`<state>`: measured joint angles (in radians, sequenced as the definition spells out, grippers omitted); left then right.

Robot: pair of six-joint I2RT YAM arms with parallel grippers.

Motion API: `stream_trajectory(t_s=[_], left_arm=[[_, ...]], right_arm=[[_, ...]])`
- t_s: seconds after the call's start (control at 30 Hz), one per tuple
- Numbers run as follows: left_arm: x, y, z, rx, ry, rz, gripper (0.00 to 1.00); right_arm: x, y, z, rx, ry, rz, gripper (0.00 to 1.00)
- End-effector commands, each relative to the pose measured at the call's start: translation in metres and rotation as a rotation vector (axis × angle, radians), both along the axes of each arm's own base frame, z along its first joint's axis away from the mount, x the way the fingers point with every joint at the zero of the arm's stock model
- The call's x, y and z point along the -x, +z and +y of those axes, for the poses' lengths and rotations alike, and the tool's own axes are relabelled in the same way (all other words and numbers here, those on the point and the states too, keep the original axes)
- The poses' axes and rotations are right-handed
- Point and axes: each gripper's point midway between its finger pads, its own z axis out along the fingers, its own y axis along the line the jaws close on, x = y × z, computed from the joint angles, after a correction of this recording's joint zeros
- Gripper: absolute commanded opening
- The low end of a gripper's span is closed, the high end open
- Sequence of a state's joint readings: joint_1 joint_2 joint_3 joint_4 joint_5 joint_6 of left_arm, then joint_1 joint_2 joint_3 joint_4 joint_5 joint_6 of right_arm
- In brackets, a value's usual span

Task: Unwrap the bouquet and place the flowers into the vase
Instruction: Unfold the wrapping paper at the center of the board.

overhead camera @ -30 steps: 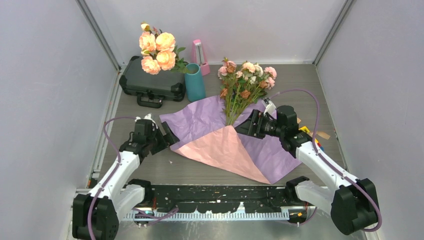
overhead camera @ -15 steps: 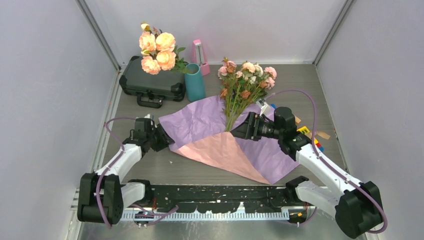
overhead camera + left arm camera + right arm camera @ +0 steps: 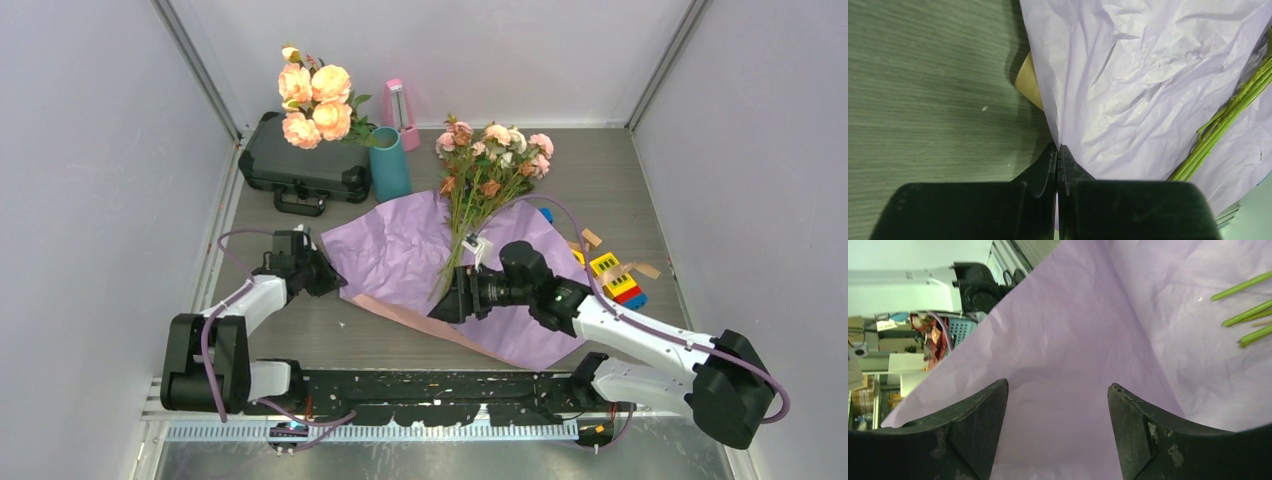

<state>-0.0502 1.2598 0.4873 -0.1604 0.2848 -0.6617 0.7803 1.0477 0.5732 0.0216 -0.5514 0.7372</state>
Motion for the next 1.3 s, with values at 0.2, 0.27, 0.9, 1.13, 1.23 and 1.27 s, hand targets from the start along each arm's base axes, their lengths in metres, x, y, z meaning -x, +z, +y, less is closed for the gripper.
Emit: stream_trajectory(t_s=[0.2, 0.27, 0.9, 1.13, 1.23, 1.27], left_arm=[[-0.040, 0.018, 0.003, 0.012, 0.001, -0.098, 0.00], [-0.040, 0.017, 0.004, 0.010, 0.004, -0.099, 0.00], [-0.014, 0.064, 0.025, -0.118, 0.025, -0.174, 0.55], [0.011, 0.100, 0.033, -0.169, 0.024, -0.248, 0.73], [0.017, 0.114, 0.025, -0.132, 0.001, -0.286, 0.74], [0.018, 0.115, 0.022, -0.117, -0.008, -0.289, 0.74]], right_arm=[[0.037, -0.041, 0.018, 0.111, 0.055, -0.003, 0.77], [0.044, -0.050, 0.022, 0.133, 0.072, 0.000, 0.77], [0.121, -0.131, 0.065, 0.352, 0.237, 0.000, 0.75], [0.113, -0.112, 0.063, 0.399, 0.234, -0.068, 0.77], [0.098, -0.097, 0.055, 0.434, 0.162, -0.119, 0.80], [0.091, -0.089, 0.049, 0.459, 0.127, -0.134, 0.81]])
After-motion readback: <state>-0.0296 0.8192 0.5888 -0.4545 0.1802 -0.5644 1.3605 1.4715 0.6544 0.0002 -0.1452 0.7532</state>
